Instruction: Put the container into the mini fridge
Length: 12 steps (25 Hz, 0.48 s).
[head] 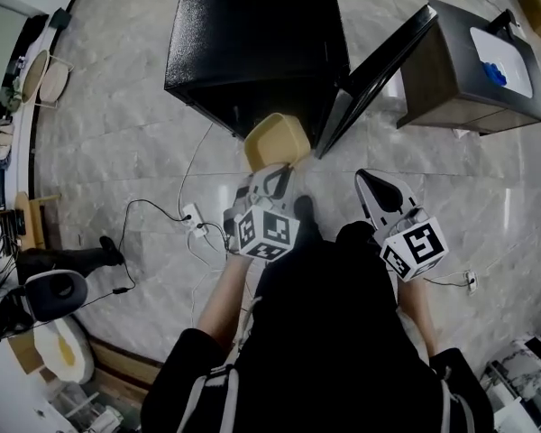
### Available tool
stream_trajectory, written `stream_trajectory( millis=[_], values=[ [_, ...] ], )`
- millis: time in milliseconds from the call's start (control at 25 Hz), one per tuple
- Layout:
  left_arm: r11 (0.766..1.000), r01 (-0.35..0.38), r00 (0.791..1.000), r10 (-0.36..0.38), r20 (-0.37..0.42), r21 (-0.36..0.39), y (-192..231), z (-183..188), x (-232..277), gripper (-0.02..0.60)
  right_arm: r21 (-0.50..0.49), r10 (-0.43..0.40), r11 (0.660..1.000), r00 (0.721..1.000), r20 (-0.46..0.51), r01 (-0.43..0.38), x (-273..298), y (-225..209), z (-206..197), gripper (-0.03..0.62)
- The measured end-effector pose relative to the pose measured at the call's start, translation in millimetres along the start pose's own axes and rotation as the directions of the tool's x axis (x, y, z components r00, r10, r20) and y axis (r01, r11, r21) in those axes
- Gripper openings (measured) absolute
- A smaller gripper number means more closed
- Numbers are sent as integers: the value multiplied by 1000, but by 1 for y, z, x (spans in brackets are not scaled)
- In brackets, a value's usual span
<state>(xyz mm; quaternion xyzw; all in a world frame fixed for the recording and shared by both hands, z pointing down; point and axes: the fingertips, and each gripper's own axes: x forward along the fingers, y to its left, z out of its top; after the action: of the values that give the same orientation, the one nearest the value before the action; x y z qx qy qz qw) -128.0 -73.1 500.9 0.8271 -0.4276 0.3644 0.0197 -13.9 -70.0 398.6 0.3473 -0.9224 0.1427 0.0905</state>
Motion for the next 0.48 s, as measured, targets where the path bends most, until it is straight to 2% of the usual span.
stream_trajectory(
  millis=[120,280,400,480],
  values=[
    [994,-10,998,17,-63,111,10,-19,24,41,-1,16,1000,1000,-16,-16,8,6,-5,18],
    [964,-7,989,46,-142,265,27,-41,59,41,1,22,1000,998,-59,-22,11,7,-10,18],
    [946,17,983,45,-181,325,36,-54,82,41,8,17,1000,996,-84,-16,11,4,-14,18],
    [942,36,979,34,-201,332,41,-60,98,41,11,6,1000,995,-97,-5,10,0,-15,18]
  ],
)
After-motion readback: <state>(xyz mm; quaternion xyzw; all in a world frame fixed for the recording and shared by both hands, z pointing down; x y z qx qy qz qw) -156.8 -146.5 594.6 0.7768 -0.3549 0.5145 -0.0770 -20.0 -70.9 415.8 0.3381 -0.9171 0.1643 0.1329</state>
